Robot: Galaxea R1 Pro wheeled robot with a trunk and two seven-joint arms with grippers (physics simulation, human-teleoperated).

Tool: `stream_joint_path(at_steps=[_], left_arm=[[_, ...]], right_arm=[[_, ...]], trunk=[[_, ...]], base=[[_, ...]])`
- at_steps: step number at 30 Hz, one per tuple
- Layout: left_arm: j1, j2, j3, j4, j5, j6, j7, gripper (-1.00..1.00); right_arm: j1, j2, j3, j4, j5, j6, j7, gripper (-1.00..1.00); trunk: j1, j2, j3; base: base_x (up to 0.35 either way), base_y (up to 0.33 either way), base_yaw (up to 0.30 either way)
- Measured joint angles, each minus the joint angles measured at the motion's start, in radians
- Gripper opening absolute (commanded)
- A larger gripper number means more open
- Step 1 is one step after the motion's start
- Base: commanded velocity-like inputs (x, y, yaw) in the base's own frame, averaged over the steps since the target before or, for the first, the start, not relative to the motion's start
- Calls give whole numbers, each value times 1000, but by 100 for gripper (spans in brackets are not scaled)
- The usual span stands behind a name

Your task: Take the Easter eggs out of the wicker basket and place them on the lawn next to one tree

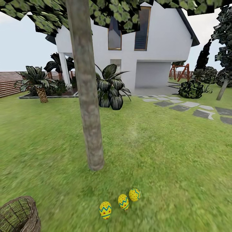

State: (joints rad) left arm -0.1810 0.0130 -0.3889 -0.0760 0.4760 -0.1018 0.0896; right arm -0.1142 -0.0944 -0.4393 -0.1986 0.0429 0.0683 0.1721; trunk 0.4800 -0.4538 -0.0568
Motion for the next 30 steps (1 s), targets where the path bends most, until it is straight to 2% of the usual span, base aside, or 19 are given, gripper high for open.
stream_joint_path(at_steps=[10,19,30], left_arm=[[2,5,2,1,3,5,8,100],[2,12,2,-1,2,2,7,100],[2,12,2,-2,0,1,7,100]], right_arm=[[5,29,5,39,-7,3,-6,100],[6,32,2,87,-4,4,-5,100],[6,33,2,93,-4,4,-5,100]], trunk=[[0,0,0],[0,0,0],[0,0,0]], base=[[0,0,0],[0,0,0],[0,0,0]])
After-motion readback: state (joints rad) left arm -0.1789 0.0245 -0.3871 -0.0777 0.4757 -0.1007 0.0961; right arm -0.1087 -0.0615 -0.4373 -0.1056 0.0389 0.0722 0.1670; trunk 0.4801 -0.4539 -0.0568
